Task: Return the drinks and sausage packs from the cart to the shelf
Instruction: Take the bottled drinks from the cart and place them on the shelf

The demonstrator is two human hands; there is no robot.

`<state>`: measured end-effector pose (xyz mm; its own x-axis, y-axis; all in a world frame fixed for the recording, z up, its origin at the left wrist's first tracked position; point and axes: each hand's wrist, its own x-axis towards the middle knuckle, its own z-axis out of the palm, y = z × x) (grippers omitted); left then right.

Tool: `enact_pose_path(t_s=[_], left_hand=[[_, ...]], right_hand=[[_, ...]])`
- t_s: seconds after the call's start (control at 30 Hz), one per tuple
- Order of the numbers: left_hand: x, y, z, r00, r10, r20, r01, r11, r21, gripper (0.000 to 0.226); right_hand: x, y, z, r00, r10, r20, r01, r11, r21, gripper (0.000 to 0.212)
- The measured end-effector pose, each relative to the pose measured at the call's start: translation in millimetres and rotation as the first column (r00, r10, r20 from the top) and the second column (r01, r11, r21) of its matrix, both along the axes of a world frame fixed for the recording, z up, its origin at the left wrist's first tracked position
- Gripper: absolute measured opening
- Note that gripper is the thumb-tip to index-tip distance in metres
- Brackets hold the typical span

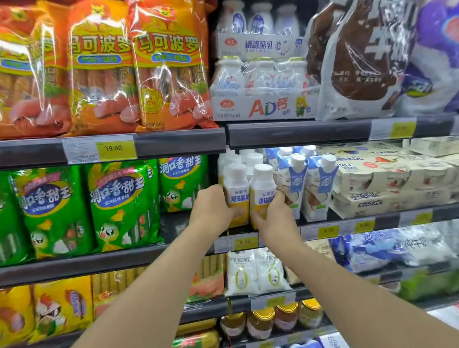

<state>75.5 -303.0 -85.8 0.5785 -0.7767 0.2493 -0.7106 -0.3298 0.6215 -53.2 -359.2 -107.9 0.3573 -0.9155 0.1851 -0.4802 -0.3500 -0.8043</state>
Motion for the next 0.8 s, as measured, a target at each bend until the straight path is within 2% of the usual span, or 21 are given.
enact_pose_path(t_s=[0.17, 0.33, 0.53, 0.8], left_hand=[[-4, -1, 0, 1.0, 0.008, 0.001, -0.008, 1.0, -0.006, 0.037], [-1, 1, 0, 1.0, -0.002, 0.009, 0.002, 1.0, -0.014, 0.04], [-2, 1, 2, 1.0, -0.015, 0.023, 0.015, 1.0, -0.013, 0.041], [-7, 6, 3, 1.0, -0.02, 0.024, 0.021, 1.0, -0.016, 0.038]], right_hand=[[1, 0, 1, 0.999, -0.025, 0.026, 0.024, 0.999, 0.025, 0.044], [-7, 1, 5, 1.0, 0.003, -0.021, -0.004, 1.0, -0.017, 0.042], [-14, -1, 11, 0.987, -0.028, -0.16, 0.012, 0.995, -0.096, 0.043], [-11, 2, 11, 0.985, -0.044, -0.166, 0.032, 0.997, -0.074, 0.043]])
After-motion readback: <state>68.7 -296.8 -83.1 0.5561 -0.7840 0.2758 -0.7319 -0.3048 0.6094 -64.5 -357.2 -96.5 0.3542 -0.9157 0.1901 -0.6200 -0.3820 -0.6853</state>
